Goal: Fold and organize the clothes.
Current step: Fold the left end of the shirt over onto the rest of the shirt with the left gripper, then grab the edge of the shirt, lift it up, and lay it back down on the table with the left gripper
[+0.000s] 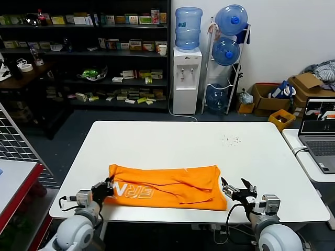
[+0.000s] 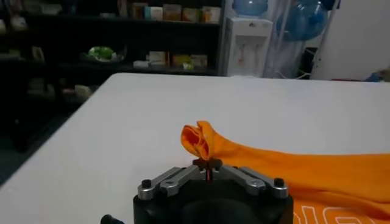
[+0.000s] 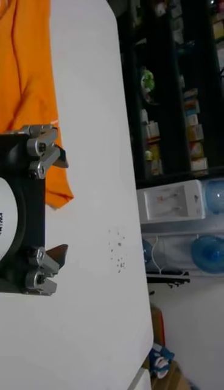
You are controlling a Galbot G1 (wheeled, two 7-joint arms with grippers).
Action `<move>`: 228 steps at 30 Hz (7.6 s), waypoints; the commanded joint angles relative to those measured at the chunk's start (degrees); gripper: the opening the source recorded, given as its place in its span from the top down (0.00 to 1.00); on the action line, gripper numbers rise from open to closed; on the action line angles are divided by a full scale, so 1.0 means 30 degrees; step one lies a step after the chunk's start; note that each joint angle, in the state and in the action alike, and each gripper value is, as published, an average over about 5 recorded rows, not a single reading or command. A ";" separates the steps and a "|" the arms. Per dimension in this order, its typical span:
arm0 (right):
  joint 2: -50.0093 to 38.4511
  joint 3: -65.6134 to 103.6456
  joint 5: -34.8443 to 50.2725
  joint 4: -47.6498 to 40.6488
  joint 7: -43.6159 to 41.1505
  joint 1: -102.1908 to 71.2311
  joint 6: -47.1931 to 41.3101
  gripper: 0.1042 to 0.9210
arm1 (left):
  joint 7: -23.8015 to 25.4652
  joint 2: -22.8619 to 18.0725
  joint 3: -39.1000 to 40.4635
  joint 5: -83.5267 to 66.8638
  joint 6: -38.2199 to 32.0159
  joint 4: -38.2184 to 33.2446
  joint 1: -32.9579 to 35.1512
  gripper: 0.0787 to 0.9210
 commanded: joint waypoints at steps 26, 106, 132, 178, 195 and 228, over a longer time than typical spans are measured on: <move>0.0988 -0.0122 -0.0819 -0.0481 0.0034 0.0128 0.0241 0.12 | -0.4095 0.3271 0.0141 -0.8506 0.2538 -0.3756 -0.1029 0.96; 0.1755 -0.0655 -0.1081 -0.1713 0.0107 0.0612 0.0224 0.12 | 0.2469 0.0816 0.0467 -0.3805 -0.1350 0.3931 -0.1284 0.12; 0.1848 -0.0627 -0.1123 -0.1739 0.0066 0.0553 0.0321 0.12 | 0.2403 0.0129 0.0909 -0.2988 -0.1686 0.3500 -0.1536 0.86; 0.1499 -0.0642 -0.1147 -0.1265 -0.0356 0.0290 0.1143 0.12 | -0.1538 0.8751 -0.4217 -0.2486 0.0777 0.0690 0.0692 0.96; 0.3034 -0.0072 -0.2408 -0.1276 -0.0266 -0.0686 0.1056 0.12 | -1.0161 -0.2901 0.9323 -1.2152 0.3029 -0.4368 -0.8467 0.96; 0.2634 0.0517 -0.1867 -0.0689 -0.0206 -0.0773 0.0881 0.12 | -0.8714 -1.0980 1.1091 -0.7790 0.2872 0.5091 -1.1265 0.96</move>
